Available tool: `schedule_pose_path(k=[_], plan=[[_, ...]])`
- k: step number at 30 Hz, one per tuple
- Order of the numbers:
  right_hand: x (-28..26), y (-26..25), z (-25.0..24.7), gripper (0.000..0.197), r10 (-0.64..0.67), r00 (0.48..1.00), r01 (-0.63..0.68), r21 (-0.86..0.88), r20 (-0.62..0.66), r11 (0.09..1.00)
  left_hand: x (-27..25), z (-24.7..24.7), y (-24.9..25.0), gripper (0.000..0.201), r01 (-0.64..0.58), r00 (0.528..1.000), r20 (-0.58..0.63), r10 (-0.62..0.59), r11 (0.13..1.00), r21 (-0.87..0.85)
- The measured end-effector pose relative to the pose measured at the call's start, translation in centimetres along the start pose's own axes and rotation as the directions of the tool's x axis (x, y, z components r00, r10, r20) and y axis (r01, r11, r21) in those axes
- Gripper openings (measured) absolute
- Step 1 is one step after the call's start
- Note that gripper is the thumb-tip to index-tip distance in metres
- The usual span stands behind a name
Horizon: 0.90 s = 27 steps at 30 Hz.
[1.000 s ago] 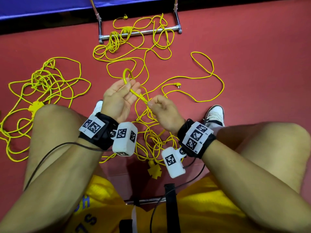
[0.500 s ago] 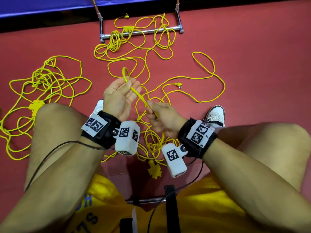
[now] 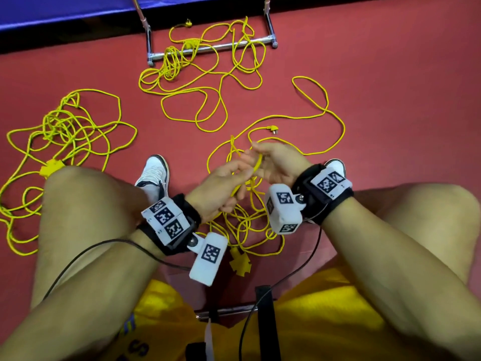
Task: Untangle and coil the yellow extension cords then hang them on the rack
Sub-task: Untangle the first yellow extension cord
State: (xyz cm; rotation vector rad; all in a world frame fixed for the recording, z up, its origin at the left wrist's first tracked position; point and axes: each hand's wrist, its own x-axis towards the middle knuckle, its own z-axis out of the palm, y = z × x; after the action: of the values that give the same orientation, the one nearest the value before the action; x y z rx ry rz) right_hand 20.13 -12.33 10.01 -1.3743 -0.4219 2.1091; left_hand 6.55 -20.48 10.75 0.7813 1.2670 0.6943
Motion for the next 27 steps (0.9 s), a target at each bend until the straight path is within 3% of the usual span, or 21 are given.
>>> schedule_pose_path(k=[2,5,8,11,13,15,18,22,24,27], plan=[[0.1,-0.3,-0.2,0.015,-0.052,0.998,0.056,0.107,-0.038,0.993,0.1,0.1,-0.2,0.036,0.099,0.993,-0.068,-0.098,0.995,0.013],[-0.7,-0.7,-0.1,0.027,-0.173,0.982,0.166,0.095,0.07,0.982,0.4,-0.4,0.0,0.06,0.225,0.966,-0.1,-0.237,0.967,-0.118],[-2.1,-0.1,0.6,0.037,-0.187,0.926,0.22,-0.066,0.329,0.973,0.5,-1.2,0.8,0.064,0.15,0.97,-0.127,-0.206,0.925,-0.35],[-3.0,2.3,1.2,0.044,-0.02,0.838,0.222,-0.305,0.546,0.926,0.7,-2.8,2.1,0.069,0.055,0.979,-0.132,-0.157,0.821,-0.568],[-3.1,3.7,1.3,0.044,0.078,0.814,0.257,-0.478,0.576,0.84,0.9,-4.2,2.8,0.067,0.008,0.978,-0.147,-0.152,0.721,-0.693],[-2.9,4.4,1.4,0.038,0.115,0.824,0.284,-0.581,0.554,0.762,1.2,-5.0,3.0,0.051,-0.05,0.965,-0.208,-0.159,0.668,-0.743],[-2.5,4.3,1.5,0.025,0.031,0.918,0.28,-0.703,0.395,0.653,1.1,-5.1,2.9,0.029,-0.04,0.972,-0.208,-0.109,0.796,-0.605],[-1.7,3.1,1.2,0.009,-0.065,0.988,0.127,-0.51,0.139,0.85,-0.1,-3.3,2.7,0.028,-0.012,0.999,-0.049,-0.008,0.927,-0.375],[-1.4,2.8,0.9,0.017,-0.068,0.985,0.13,-0.425,0.159,0.896,-0.6,-2.4,2.4,0.03,0.001,1.0,0.026,0.008,0.946,-0.323],[-1.2,2.8,0.7,0.029,-0.176,0.95,0.249,-0.284,0.259,0.926,-0.8,-2.1,2.6,0.028,0.041,0.997,0.075,-0.021,0.959,-0.28]])
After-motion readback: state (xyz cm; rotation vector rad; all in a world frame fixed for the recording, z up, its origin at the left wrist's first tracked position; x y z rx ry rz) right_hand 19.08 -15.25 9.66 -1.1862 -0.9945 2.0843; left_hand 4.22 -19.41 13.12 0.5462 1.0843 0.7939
